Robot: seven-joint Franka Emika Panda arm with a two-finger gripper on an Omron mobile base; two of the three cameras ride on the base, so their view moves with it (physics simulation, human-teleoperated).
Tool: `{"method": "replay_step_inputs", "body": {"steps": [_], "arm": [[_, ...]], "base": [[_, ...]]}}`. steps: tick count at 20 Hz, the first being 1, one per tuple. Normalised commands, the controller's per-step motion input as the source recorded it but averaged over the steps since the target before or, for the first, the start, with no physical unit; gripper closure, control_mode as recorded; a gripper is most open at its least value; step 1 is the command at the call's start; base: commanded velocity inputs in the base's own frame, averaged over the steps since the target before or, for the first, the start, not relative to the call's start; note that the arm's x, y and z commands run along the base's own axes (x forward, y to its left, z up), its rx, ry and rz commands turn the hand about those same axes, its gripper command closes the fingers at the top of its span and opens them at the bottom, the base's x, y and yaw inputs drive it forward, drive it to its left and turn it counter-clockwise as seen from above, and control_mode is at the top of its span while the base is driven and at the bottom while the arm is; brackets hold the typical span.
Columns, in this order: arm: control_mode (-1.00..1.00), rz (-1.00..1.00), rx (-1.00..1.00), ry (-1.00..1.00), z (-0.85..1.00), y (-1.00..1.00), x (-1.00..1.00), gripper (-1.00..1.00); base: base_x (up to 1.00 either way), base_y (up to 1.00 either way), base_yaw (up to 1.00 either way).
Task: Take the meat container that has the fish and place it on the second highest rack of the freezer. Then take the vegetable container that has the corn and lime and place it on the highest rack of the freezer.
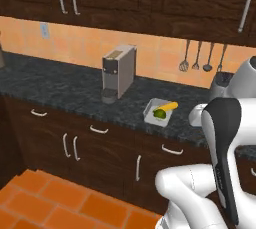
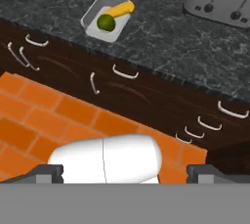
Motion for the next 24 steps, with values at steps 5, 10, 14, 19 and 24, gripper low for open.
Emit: {"method": "replay_step_inputs", "body": {"steps": [5, 10, 14, 19, 24], "arm": [[1.00, 0.00, 0.00, 0.00, 0.00, 0.00, 0.00, -1.00], [1.00, 0.00, 0.00, 0.00, 0.00, 0.00, 0.00, -1.00], [1.00, 0.00, 0.00, 0.00, 0.00, 0.00, 0.00, -1.00], [1.00, 0.00, 0.00, 0.00, 0.00, 0.00, 0.00, -1.00], [1.00, 0.00, 0.00, 0.00, 0.00, 0.00, 0.00, -1.00]], "base": [[0.56, 0.00, -0.54], [0.28, 0.00, -0.60], [0.41, 0.00, -0.47], [0.54, 0.13, -0.30], [0.51, 0.02, -0.27]]}}
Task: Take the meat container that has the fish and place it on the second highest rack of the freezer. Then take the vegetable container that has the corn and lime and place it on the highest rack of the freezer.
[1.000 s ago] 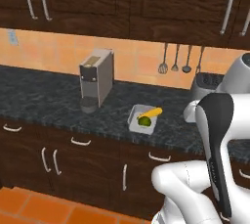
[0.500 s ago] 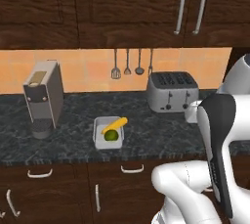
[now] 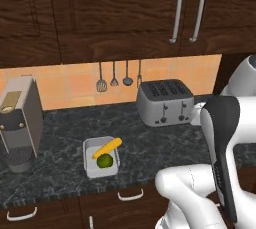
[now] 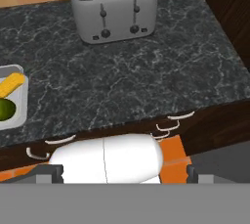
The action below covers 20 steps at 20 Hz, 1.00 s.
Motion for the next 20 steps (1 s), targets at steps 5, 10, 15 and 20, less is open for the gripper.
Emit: {"method": "replay_step_inputs", "body": {"steps": [5, 10, 15, 20], "arm": [[1.00, 0.00, 0.00, 0.00, 0.00, 0.00, 0.00, -1.00], [1.00, 0.00, 0.00, 0.00, 0.00, 0.00, 0.00, -1.00], [-1.00, 0.28, -0.13, 0.00, -0.39, 0.93, 0.00, -1.00], [-1.00, 0.74, -0.07, 0.02, -0.45, 0.92, -0.05, -1.00]], "base": [[0.14, 0.12, -0.16], [0.02, 0.07, 0.02], [0.00, 0.00, 0.00], [0.00, 0.00, 0.00]]}}
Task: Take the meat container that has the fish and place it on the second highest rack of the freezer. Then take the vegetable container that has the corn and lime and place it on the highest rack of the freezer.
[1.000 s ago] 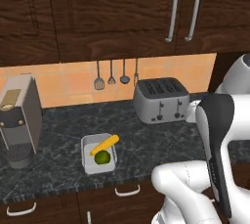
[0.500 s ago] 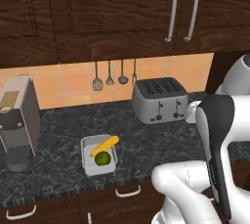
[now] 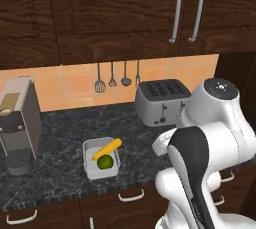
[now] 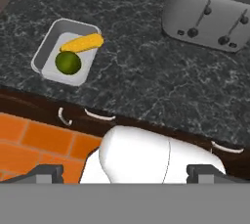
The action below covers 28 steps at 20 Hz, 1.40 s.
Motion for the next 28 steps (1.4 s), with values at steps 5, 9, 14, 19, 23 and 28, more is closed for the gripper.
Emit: {"method": "replay_step_inputs", "body": {"steps": [5, 9, 14, 19, 23, 28], "arm": [[-1.00, 0.89, -0.01, 0.10, -0.38, 0.62, -0.07, -1.00], [-1.00, 0.78, -0.08, 0.08, -0.43, 0.93, -0.17, -1.00], [-1.00, 0.25, -0.14, 0.08, -0.06, 0.75, 0.03, -1.00], [-1.00, 0.13, -0.15, 0.00, -0.39, 0.35, 0.93, -1.00], [-1.00, 0.20, -0.17, 0.01, -0.72, 0.42, 0.99, -1.00], [-1.00, 0.18, -0.06, 0.00, -0.79, 0.20, 0.71, -1.00]], "base": [[0.00, 0.00, 0.00], [0.00, 0.00, 0.00], [0.00, 0.00, 0.00], [0.00, 0.00, 0.00], [0.00, 0.00, 0.00], [0.00, 0.00, 0.00]]}}
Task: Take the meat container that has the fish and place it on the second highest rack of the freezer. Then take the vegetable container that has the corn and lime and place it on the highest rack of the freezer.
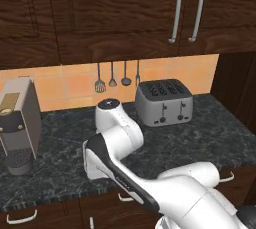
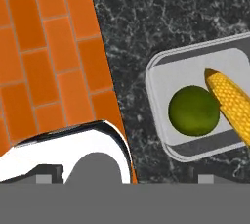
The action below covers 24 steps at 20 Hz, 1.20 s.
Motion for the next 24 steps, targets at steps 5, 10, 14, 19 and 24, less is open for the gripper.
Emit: {"method": "replay_step_inputs", "body": {"steps": [5, 10, 14, 19, 24], "arm": [[-1.00, 0.08, 0.00, -0.01, -0.79, 0.23, 0.14, -1.00], [-1.00, 0.02, 0.00, 0.00, -0.30, 0.25, 0.08, -1.00], [-1.00, 0.02, 0.00, 0.00, -0.22, 0.17, 0.38, -1.00], [-1.00, 0.01, 0.00, 0.01, -0.15, 0.11, 0.07, -1.00], [-1.00, 0.02, 0.00, 0.01, -0.34, 0.00, 0.01, -1.00]], "base": [[0.00, 0.00, 0.00], [0.00, 0.00, 0.00], [0.00, 0.00, 0.00], [0.00, 0.00, 0.00], [0.00, 0.00, 0.00]]}}
